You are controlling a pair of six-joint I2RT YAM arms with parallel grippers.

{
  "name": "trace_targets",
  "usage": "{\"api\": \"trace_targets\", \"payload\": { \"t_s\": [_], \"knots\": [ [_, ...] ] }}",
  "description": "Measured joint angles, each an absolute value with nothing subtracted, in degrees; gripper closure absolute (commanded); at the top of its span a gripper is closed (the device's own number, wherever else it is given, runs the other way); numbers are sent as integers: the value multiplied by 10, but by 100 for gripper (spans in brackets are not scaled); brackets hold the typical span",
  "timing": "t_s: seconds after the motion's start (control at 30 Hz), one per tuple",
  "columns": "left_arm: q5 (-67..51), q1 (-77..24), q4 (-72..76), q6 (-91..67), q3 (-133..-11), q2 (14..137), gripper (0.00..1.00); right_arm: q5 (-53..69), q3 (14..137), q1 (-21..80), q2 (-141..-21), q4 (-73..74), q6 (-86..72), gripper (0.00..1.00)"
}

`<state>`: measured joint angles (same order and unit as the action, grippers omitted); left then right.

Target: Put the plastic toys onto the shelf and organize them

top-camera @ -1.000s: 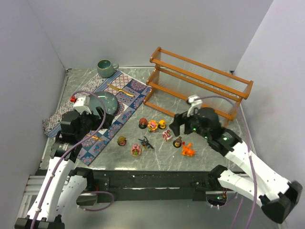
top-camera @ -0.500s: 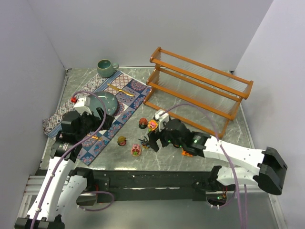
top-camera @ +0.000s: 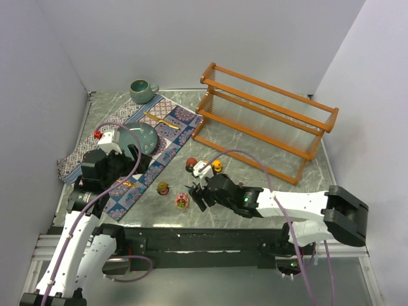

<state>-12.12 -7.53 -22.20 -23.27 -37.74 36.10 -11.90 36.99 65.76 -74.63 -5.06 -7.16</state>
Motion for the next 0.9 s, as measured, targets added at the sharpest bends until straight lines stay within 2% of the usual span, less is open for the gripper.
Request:
{"api": "trace_targets", "payload": {
  "t_s": [0.47,0.9],
  "knots": [
    [-118,-75,-223,-233,-377,361,3,-202,370,696,-847,-67,-55,50],
    [-117,-75,-226,-233,-377,361,3,-239,370,697,-865,-76,-48,69]
  ]
}}
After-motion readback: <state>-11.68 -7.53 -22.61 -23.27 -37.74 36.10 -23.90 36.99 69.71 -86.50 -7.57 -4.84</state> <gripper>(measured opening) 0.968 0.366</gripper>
